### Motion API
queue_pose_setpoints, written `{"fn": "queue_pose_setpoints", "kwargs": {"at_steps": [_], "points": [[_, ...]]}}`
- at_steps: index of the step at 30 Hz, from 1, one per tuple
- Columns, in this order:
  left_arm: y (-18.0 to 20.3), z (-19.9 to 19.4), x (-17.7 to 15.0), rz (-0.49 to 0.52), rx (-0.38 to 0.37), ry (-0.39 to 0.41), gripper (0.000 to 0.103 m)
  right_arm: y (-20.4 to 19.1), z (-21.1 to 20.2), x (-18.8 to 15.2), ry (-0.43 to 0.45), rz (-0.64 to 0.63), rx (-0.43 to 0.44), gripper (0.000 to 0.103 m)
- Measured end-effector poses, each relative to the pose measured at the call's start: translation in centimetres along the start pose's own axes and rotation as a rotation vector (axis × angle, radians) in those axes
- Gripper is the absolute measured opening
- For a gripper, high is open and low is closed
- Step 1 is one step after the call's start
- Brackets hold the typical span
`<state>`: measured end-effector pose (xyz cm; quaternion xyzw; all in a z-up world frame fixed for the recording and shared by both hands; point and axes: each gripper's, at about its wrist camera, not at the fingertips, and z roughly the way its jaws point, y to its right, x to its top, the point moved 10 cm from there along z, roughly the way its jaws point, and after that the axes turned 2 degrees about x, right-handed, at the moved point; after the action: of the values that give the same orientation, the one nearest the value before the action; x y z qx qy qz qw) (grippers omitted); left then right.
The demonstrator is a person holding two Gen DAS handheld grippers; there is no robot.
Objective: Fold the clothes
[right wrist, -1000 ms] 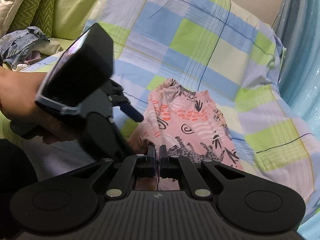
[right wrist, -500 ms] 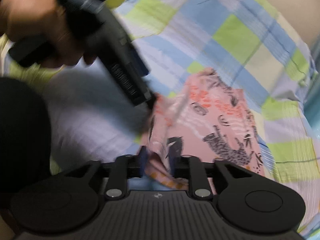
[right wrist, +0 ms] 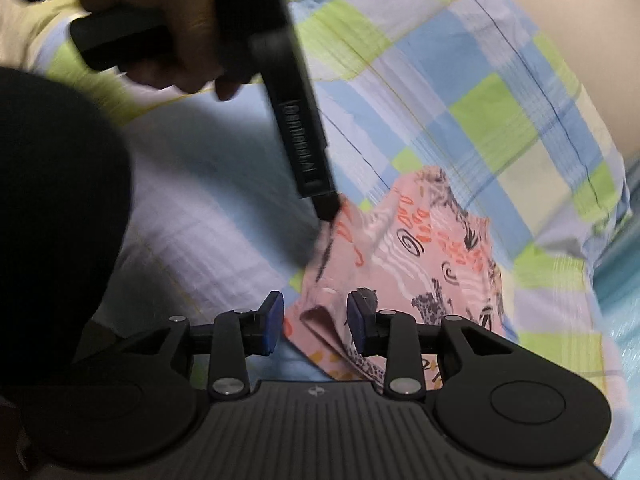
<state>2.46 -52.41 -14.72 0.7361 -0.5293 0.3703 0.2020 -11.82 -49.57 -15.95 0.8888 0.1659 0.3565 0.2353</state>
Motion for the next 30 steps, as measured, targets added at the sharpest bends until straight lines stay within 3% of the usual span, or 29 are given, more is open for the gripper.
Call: {"fn": "queue_pose_setpoints", "kwargs": {"at_steps": [2, 7, 10, 13, 16, 18, 19, 23, 26, 29, 30], "points": [[0.2, -0.2, 0.0, 0.049, 0.014, 0.007, 0.070, 0.6, 0.5, 0.0, -0.008, 0.046, 0.015, 0.000], [0.8, -0.5, -0.1, 0.185, 0.048, 0.026, 0.075, 1.9, -0.7, -0.3, -0.031, -0.102, -0.100, 0.000], [0.5, -0.5, -0.2, 0.212, 0.048, 0.020, 0.075, -0.1, 0.5, -1.6, -0.080, -0.214, -0.082, 0.000], [-0.1, -0.8, -0.1, 0.213, 0.056, 0.020, 0.075, -1.5, 2.0, -2.4, -0.098, -0.246, -0.063, 0.000], [-0.6, -1.2, -0.1, 0.216, 0.058, 0.028, 0.078, -1.7, 2.0, -2.4, -0.093, -0.217, -0.070, 0.010], [-0.7, -1.3, -0.1, 0.223, 0.055, 0.036, 0.078, -1.9, 1.6, -2.3, -0.077, -0.203, -0.070, 0.039], [-0.6, -1.4, 0.0, 0.228, 0.051, 0.041, 0.078, -2.0, 1.3, -2.3, -0.069, -0.195, -0.069, 0.043], [0.2, -1.9, -0.2, 0.289, 0.039, 0.062, 0.079, -2.1, 1.5, -2.0, -0.055, -0.176, -0.076, 0.044], [1.3, -2.4, -0.6, 0.394, 0.042, 0.083, 0.081, -1.8, 1.8, -1.5, -0.048, -0.166, -0.080, 0.032], [2.1, -2.9, -0.9, 0.484, 0.048, 0.106, 0.081, -1.4, 1.6, -1.5, -0.046, -0.189, -0.090, 0.027], [2.4, -3.0, -1.0, 0.504, 0.043, 0.113, 0.081, -1.2, 1.5, -1.4, -0.040, -0.184, -0.089, 0.013]]}}
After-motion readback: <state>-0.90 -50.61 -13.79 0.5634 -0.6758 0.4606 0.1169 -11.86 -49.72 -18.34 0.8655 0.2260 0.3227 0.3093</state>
